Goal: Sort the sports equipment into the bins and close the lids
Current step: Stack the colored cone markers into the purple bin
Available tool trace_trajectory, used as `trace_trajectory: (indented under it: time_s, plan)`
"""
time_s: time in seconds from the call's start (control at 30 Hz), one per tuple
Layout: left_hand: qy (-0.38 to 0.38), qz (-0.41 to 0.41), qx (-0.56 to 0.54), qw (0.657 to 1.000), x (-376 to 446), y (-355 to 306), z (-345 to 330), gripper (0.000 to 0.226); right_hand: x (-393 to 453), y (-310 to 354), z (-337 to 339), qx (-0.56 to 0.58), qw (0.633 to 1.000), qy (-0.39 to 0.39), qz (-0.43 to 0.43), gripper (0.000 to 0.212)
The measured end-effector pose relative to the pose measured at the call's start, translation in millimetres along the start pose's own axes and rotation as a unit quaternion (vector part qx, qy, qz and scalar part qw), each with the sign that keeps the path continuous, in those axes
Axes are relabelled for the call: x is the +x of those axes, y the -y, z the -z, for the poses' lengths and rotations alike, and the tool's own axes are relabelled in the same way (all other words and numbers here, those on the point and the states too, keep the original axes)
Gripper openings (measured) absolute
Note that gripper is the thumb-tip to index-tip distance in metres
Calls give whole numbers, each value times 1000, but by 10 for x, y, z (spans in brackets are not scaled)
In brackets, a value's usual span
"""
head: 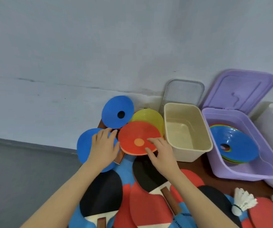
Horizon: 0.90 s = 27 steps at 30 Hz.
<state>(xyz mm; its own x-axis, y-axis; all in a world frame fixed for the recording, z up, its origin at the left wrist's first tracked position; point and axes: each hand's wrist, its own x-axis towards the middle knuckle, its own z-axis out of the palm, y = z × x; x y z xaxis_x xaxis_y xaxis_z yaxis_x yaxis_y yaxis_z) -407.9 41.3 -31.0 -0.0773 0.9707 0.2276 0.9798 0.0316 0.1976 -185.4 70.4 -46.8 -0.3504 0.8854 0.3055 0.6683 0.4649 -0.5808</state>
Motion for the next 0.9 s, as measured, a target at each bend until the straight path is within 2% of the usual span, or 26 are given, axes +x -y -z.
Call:
trace_trajectory:
  time_s: [0.1,0.27,0.4,0.57,0.67,0.8,0.9]
  plan:
    - [45,102,12,994,-178,467,-38,61,-33,263,-359,-13,1000,25,11,41]
    - [98,210,-14,973,-374,1013,-127,76,111,614,-871,3,995,88,47,36]
    - [123,196,-161,959,-407,1286,-290,66,281,807,-1259,1,989,147,33,45]
    - [66,192,-296,933,-375,1286,-231,55,421,828,-1653,-64,971,227,22,61]
    - [39,188,-340,921,-410,1298,-155,54,387,832,-1744,-50,978,200,21,60]
    - [10,174,-358,917,-513,1321,-67,53,307,858,-1726,-7,991,134,27,48]
    - [-16,183,-358,916,-606,1296,-13,51,256,932,-1659,31,991,128,35,40]
